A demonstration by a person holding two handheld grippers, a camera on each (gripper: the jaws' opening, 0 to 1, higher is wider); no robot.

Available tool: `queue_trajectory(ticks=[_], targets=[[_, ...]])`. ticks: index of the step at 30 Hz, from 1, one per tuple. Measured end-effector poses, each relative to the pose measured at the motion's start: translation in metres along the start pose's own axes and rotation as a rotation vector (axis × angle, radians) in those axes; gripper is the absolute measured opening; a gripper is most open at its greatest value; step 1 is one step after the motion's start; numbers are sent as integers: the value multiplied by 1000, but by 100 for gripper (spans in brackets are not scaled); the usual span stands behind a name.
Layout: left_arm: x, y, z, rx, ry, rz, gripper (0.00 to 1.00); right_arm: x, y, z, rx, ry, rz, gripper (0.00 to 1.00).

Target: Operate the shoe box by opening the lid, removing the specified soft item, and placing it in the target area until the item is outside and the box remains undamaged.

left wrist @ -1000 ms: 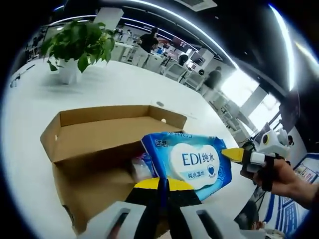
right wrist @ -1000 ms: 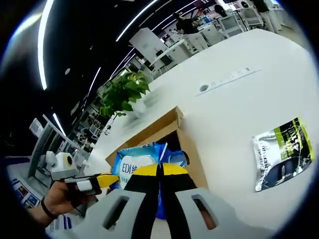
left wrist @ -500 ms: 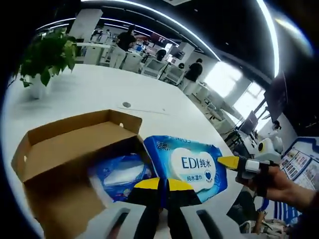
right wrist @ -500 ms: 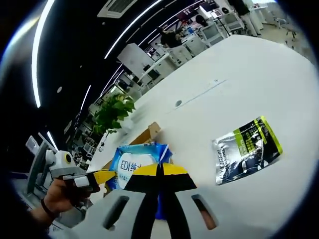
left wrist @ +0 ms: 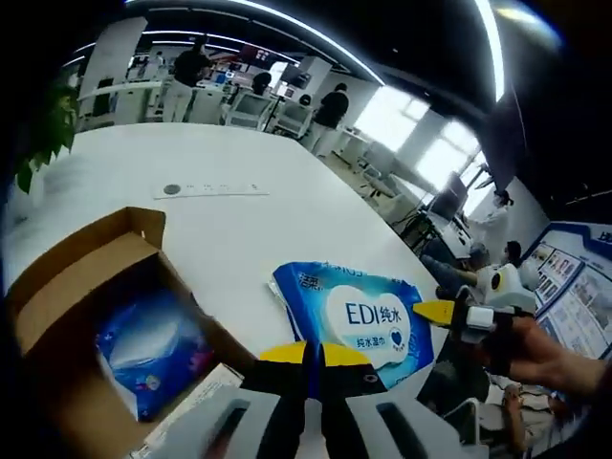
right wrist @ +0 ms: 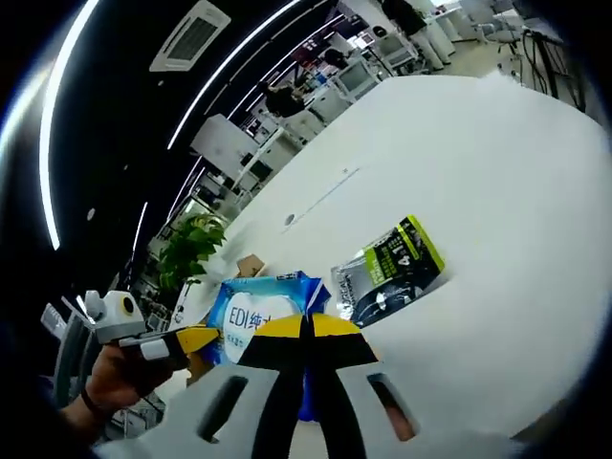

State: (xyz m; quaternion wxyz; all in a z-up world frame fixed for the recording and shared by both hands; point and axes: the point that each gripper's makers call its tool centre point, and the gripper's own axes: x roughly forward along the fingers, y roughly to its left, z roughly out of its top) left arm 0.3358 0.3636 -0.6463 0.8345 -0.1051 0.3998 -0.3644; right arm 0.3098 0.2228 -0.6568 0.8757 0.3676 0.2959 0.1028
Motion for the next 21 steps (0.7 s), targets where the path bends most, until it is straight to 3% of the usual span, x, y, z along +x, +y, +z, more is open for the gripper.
queue_trajectory(ticks=[11,21], targets=[[29,-14,-23,23,69,-35,2,-23,-36,-11,52,-17,-45,0],[45,-18,-26,36,100,-41,2,-23,-52,-11,82,-7,-67,0]])
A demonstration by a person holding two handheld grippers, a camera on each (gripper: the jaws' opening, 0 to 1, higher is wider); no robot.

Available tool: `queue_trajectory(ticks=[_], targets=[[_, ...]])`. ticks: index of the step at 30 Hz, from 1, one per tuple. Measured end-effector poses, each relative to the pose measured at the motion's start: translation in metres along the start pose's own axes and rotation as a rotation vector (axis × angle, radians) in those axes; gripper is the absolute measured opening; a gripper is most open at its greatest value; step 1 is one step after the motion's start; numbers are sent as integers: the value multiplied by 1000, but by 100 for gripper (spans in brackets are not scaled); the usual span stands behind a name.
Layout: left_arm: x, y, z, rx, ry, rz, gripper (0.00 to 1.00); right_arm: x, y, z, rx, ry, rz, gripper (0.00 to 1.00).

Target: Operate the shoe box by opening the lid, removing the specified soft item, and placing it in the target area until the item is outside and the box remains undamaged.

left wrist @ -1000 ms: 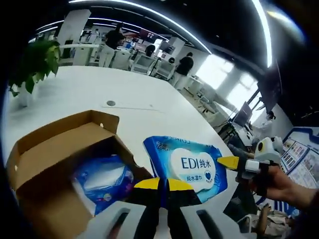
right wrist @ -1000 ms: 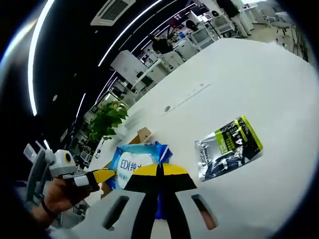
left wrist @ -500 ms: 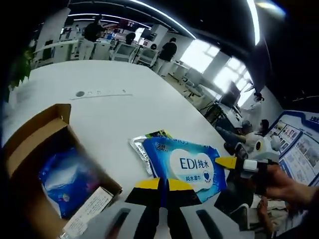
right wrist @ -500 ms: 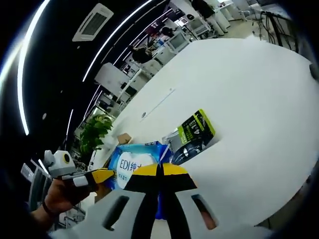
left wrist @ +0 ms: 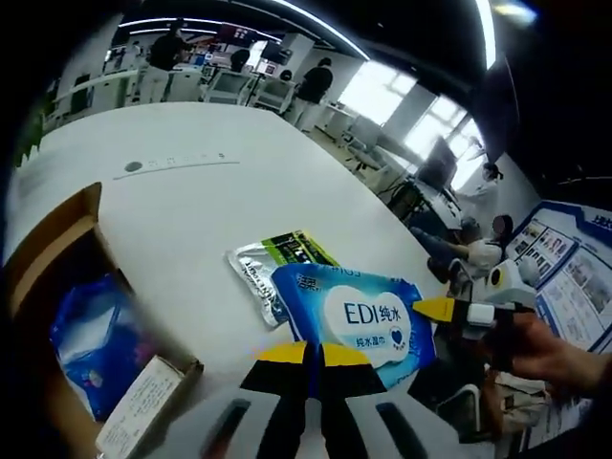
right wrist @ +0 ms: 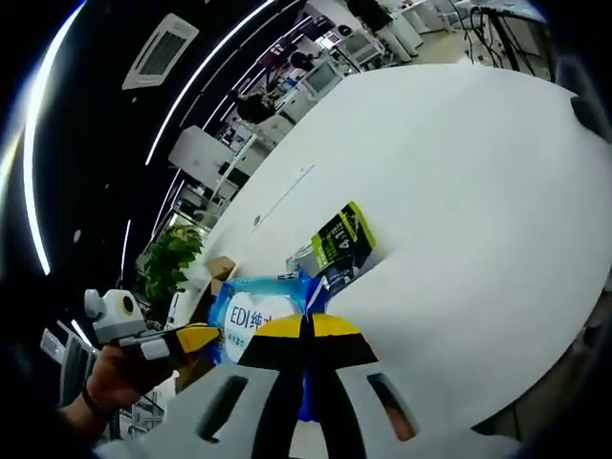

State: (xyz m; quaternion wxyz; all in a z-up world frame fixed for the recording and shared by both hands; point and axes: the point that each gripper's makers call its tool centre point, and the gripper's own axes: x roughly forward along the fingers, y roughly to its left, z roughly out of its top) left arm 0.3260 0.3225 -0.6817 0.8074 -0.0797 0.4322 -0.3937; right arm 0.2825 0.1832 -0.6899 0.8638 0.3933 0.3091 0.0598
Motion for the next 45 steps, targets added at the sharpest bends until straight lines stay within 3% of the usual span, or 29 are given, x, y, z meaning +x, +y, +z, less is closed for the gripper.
queue_trajectory(ticks=[7,19,27,34,40,45], targets=[[7,3,6,-6,-8,8,2,15,-2,16,-16,15,-1,0],[25,19,20,-29,5,37,1,64,1,62,-71,42,11,0],[45,28,33,-52,9,58,1,94,-2,84,-48,47,6,0],[59,36,39,-62,20,82,1,105,0,86,-66,73,-1,0],[69,43,32,-77,55,119,1,114,-9,77,-68,105,-24,0],[74,48,29,-15,103,152,1,118,-16,72,-65,122,-40,0]])
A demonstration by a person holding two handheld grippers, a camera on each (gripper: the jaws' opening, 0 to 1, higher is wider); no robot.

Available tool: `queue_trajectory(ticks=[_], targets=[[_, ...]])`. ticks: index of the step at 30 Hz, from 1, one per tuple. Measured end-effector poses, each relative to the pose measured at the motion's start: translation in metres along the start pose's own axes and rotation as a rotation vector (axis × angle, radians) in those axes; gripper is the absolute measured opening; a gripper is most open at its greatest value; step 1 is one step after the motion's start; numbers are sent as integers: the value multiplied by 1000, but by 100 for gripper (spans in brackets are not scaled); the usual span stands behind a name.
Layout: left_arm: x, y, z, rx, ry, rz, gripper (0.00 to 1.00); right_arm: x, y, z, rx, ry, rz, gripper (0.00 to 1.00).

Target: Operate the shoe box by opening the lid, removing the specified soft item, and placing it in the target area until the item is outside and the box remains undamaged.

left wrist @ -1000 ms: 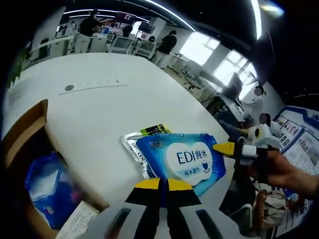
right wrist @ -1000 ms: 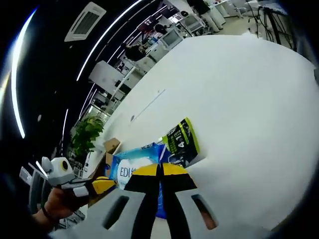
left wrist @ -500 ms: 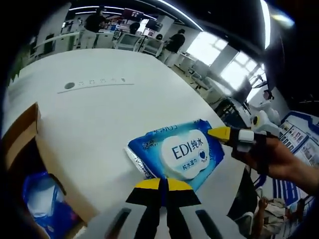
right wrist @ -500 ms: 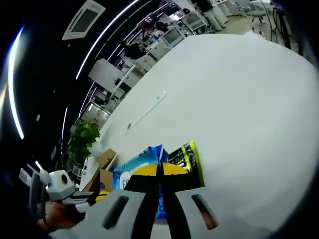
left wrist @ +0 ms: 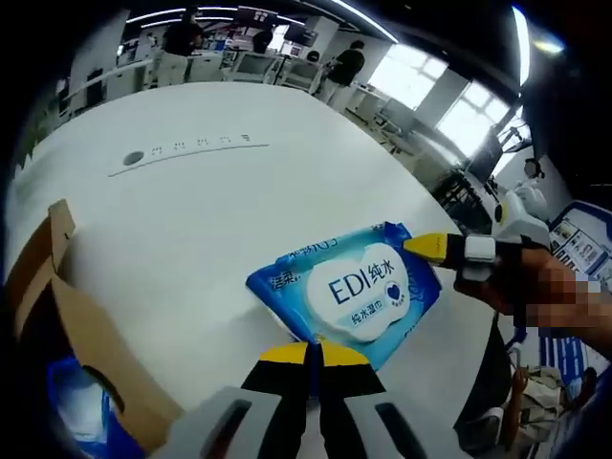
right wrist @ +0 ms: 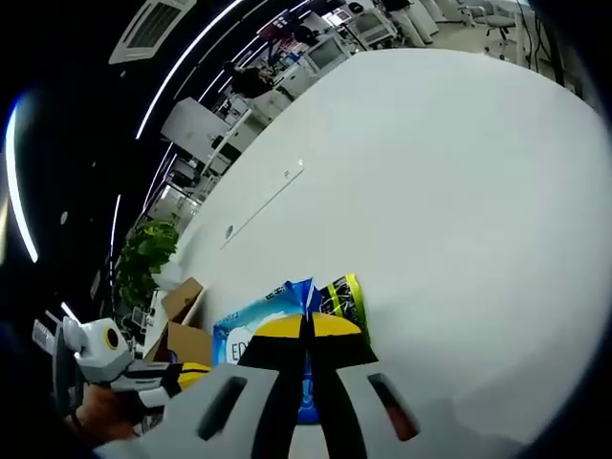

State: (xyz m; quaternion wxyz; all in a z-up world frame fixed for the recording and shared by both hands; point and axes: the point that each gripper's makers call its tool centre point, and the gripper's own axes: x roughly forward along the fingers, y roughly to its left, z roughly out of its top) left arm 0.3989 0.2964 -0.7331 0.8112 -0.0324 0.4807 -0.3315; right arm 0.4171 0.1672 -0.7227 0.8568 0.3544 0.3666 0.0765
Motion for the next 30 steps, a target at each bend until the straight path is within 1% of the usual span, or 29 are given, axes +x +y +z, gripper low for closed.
queue_trajectory(ticks=[3,4,5,6,9,10,12,13,15,19,20,22,23,26,30], targets=[[0,-1,-1,26,12,9,1,2,-5,-1,5,-2,-14,0],[0,-1,-2,44,18,14,1,2,-6,-1,8,-2,-18,0],[0,1,-6,85,45,25,0,3,-8,-1,9,-1,-22,0],[1,1,-6,101,42,30,0,3,-8,-1,11,-3,-22,0],[1,4,-4,96,45,43,1,3,-6,2,19,-12,-15,0],[0,5,-4,90,45,45,1,2,-7,3,3,-16,-19,0],[0,6,-5,87,49,41,1,1,-9,4,-63,-15,-29,1],[-1,7,-5,88,51,44,2,0,-9,4,-77,-18,-29,1],[-4,7,-5,93,46,53,2,-2,-10,5,-68,-20,-31,1],[-7,14,-1,92,33,68,2,-5,-13,5,-62,-18,-40,1],[-9,16,-2,96,35,80,2,-6,-13,5,-61,-22,-45,0],[-11,18,-3,87,36,74,2,-9,-15,6,-92,-30,-62,0],[-14,16,-4,66,32,60,2,-11,-15,6,-104,-29,-66,1],[-20,21,-4,59,20,67,3,-15,-13,4,-109,-26,-64,0],[-30,24,-2,30,-17,58,5,-21,-9,3,-113,-34,-60,0]])
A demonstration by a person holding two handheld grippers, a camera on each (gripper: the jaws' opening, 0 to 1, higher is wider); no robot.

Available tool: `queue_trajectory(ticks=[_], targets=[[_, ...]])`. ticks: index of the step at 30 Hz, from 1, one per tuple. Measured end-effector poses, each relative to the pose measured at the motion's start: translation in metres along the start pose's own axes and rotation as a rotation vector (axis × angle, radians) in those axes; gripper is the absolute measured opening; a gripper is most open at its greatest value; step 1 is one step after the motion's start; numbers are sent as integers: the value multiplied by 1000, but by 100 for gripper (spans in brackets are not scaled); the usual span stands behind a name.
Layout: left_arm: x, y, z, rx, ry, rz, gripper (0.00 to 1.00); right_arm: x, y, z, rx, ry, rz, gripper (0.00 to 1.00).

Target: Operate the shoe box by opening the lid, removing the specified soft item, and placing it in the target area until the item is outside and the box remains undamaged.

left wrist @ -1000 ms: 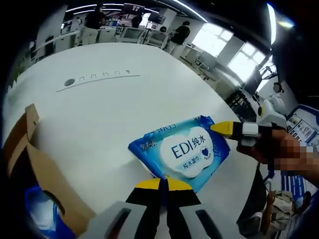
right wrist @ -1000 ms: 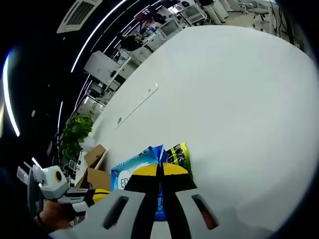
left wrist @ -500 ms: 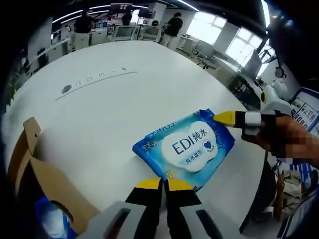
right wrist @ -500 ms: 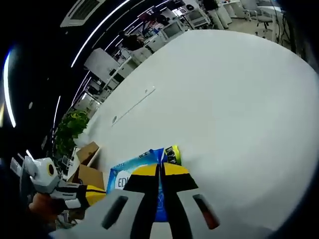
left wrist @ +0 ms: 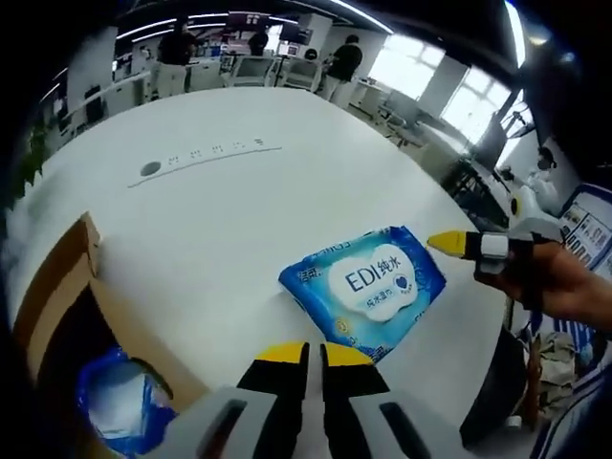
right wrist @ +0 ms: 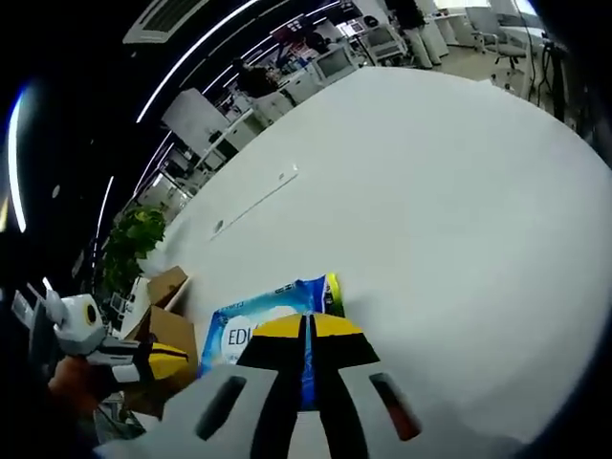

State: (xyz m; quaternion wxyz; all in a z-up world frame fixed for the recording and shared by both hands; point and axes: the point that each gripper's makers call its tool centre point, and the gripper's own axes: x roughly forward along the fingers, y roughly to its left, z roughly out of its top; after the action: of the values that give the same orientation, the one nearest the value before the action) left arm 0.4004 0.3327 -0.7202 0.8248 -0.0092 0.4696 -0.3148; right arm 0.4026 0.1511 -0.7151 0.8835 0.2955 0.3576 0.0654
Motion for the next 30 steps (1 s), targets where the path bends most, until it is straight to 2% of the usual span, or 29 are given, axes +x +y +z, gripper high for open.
queue_trajectory(ticks=[9,16,23,30], targets=[[-28,12,-3,-26,-57,6,5,-6,13,-7,-9,-13,-4,0],[-51,25,-9,-61,-96,15,5,-6,34,-15,-24,-6,16,0],[-81,40,-21,-96,-135,35,5,-2,68,-28,-57,12,61,0],[-115,69,-33,-139,-204,77,5,9,112,-47,-100,42,122,0]])
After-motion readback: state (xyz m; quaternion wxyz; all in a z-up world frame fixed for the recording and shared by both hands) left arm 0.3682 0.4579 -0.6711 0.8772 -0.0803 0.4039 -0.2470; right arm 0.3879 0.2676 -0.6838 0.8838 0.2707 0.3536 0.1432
